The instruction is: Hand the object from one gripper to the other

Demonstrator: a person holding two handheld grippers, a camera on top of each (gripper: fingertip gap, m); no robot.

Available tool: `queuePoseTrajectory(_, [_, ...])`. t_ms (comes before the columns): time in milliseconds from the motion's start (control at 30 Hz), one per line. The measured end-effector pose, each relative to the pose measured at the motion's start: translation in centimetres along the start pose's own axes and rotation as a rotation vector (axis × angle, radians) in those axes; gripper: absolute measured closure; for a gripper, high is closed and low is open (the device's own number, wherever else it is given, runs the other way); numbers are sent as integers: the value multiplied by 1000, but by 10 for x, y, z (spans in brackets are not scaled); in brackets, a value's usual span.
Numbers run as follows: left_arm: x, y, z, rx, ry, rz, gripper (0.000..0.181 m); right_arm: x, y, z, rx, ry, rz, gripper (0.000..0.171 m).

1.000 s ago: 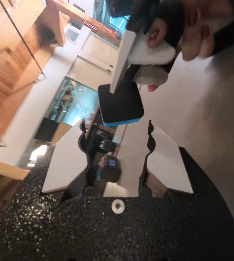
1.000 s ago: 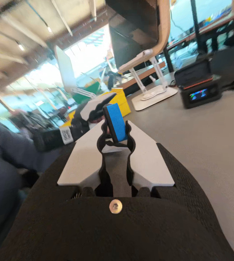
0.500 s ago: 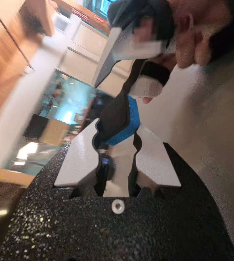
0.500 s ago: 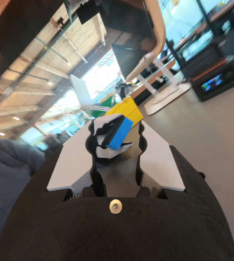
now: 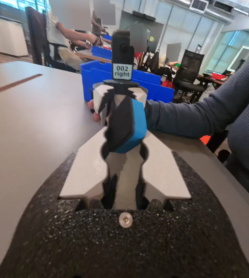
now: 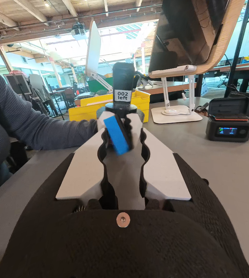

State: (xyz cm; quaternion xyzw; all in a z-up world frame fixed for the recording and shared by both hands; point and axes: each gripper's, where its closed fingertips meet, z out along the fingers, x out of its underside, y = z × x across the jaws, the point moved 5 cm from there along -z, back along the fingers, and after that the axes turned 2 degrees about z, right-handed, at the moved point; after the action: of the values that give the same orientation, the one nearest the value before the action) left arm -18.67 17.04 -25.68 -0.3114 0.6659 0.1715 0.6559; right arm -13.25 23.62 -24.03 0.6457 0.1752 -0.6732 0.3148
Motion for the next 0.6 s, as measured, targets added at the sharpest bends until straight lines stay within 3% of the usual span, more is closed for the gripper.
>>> queuePoseTrajectory(33, [1, -2, 1, 11, 9, 13, 160, 0, 2, 0, -16, 3, 7, 132])
queuePoseTrajectory(100, [0, 0, 1, -24, 6, 19, 160, 1, 5, 0, -59, 10, 29, 152])
queuePoseTrajectory(200, [-3, 4, -1, -99, -34, 73, 159, -2, -3, 0, -42, -11, 142, 153])
queuePoseTrajectory(267, [-6, 8, -3, -212, -51, 178, 130, -2, -14, -2, 4, -17, 258, 152])
queuePoseTrajectory(400, [-4, 20, -12, -620, 94, 651, 100, 8, -32, -5, 52, -15, 526, 152])
queuePoseTrajectory(500, [-7, 9, -6, -727, 167, 964, 103, 10, -38, -7, 61, -18, 606, 153])
queuePoseTrajectory(600, [0, 6, -1, -761, 275, 1142, 102, 8, -43, -11, 49, -85, 720, 153])
